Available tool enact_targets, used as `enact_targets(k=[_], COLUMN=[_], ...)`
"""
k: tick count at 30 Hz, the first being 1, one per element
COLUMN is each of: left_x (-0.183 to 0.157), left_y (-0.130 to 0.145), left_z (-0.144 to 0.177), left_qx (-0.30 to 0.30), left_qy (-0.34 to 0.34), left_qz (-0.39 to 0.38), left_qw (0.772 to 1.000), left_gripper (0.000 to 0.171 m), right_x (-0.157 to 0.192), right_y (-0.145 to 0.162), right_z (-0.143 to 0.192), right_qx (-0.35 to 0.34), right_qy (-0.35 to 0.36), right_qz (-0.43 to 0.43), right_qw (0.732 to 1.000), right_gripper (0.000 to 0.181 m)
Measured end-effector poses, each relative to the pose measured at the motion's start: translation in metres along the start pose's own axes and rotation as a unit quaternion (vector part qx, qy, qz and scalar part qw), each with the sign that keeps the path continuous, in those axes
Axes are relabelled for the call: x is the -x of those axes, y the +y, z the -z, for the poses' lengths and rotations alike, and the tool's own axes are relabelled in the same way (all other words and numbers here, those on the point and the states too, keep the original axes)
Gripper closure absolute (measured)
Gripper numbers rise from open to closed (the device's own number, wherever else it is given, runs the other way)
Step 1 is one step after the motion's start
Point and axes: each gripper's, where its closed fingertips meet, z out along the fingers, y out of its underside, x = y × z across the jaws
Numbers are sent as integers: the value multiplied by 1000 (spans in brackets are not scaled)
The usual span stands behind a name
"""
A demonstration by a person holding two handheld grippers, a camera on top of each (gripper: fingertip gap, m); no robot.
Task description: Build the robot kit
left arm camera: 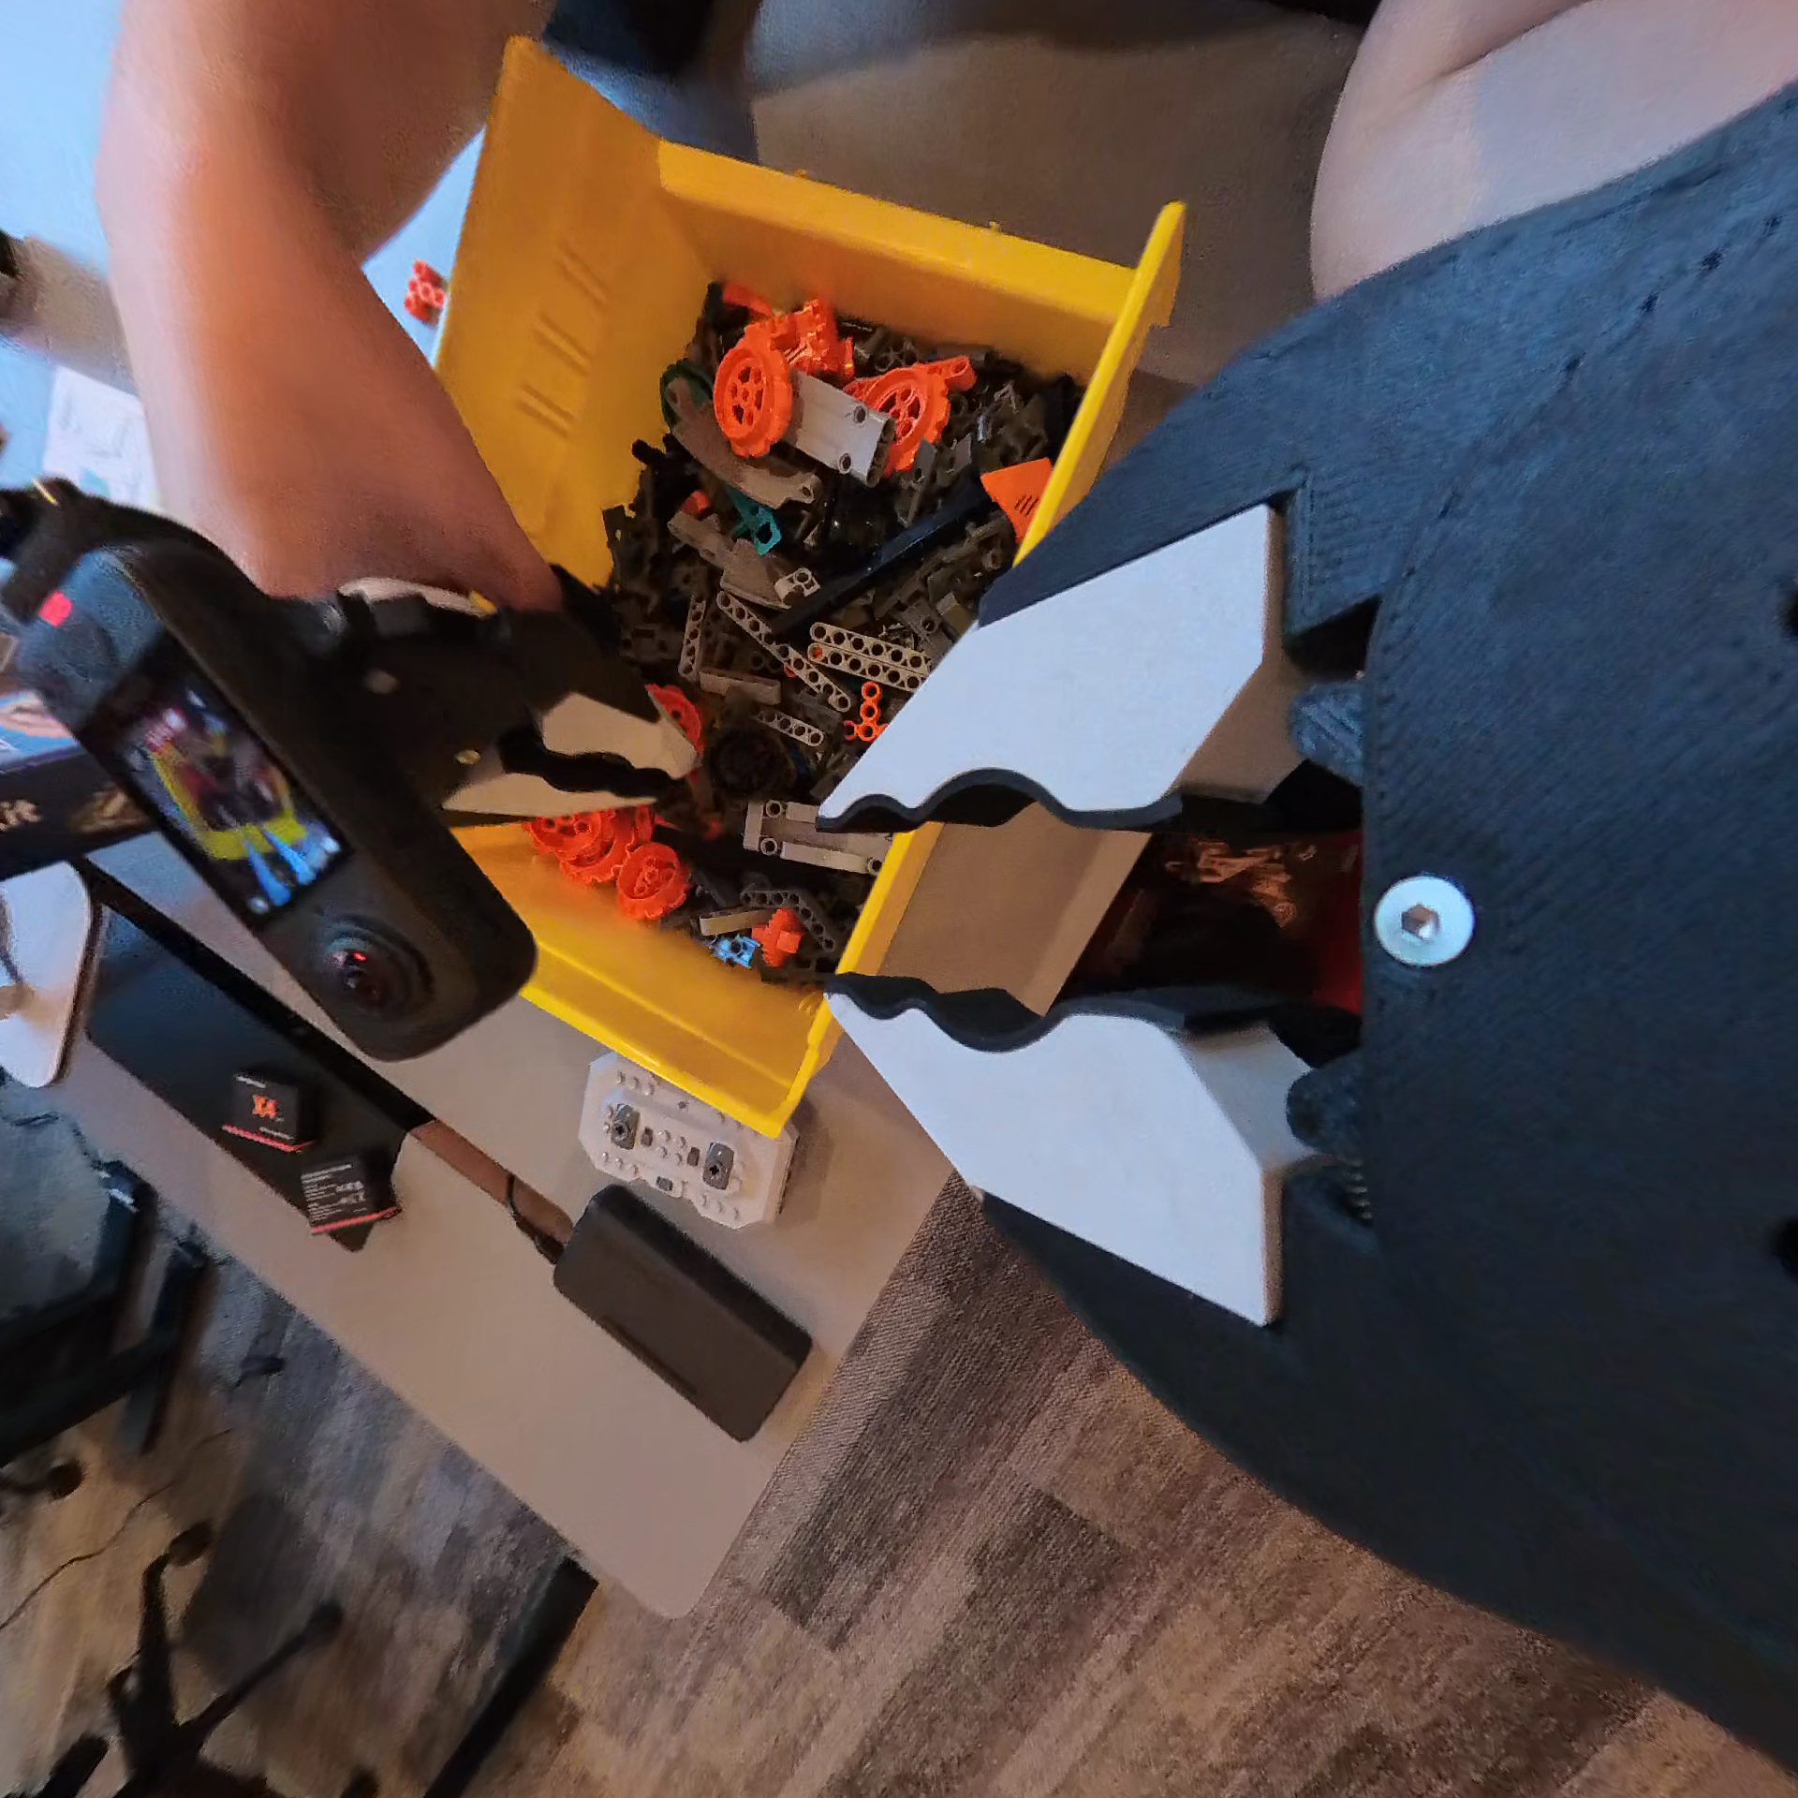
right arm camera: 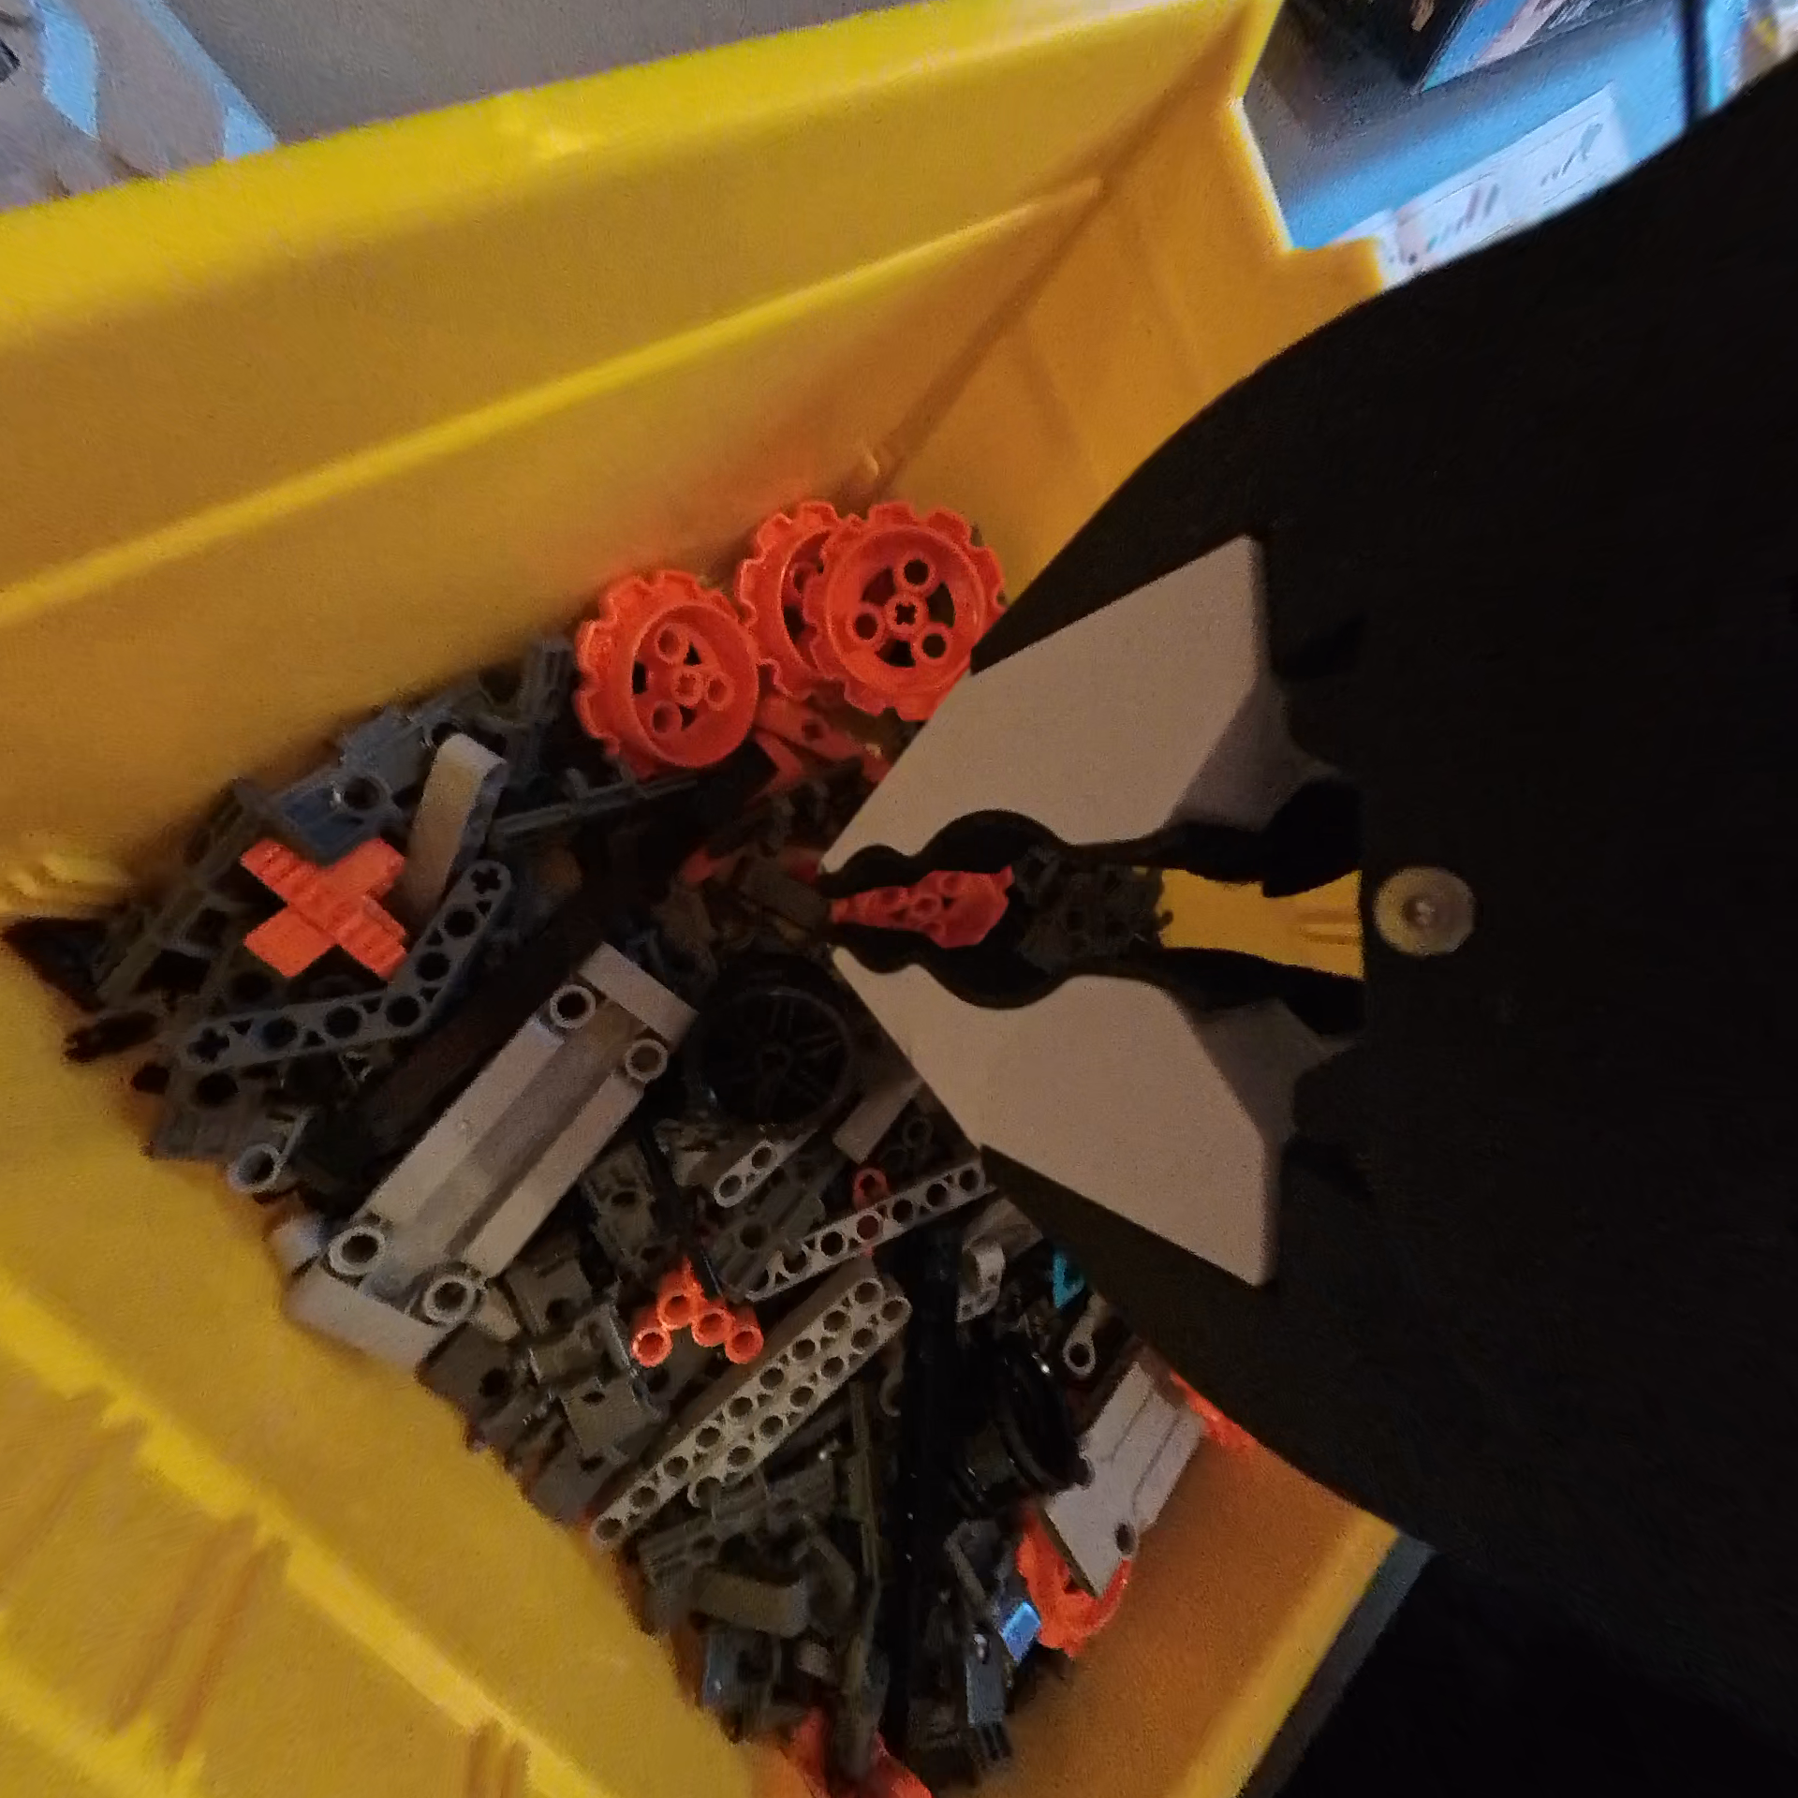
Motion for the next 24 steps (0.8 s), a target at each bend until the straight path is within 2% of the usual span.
enact_targets(k=[5,8,14,24], left_x=[-3,-7,-14,-12], left_y=[-2,-5,-10,-6], left_z=[5,6,13,12], left_qx=[-15,-22,-39,-30], left_qy=[5,10,15,8], left_qz=[-15,-24,-41,-39], left_qw=[1000,999,998,999], left_gripper=[145,145,147,147], right_x=[3,-2,-3,-3], right_y=[-8,-6,2,3], right_z=[-13,-13,-13,-16], right_qx=[-4,6,29,25], right_qy=[-12,5,40,30], right_qz=[-26,-23,-3,-10], right_qw=[1000,1000,999,999], right_gripper=[174,176,166,165])
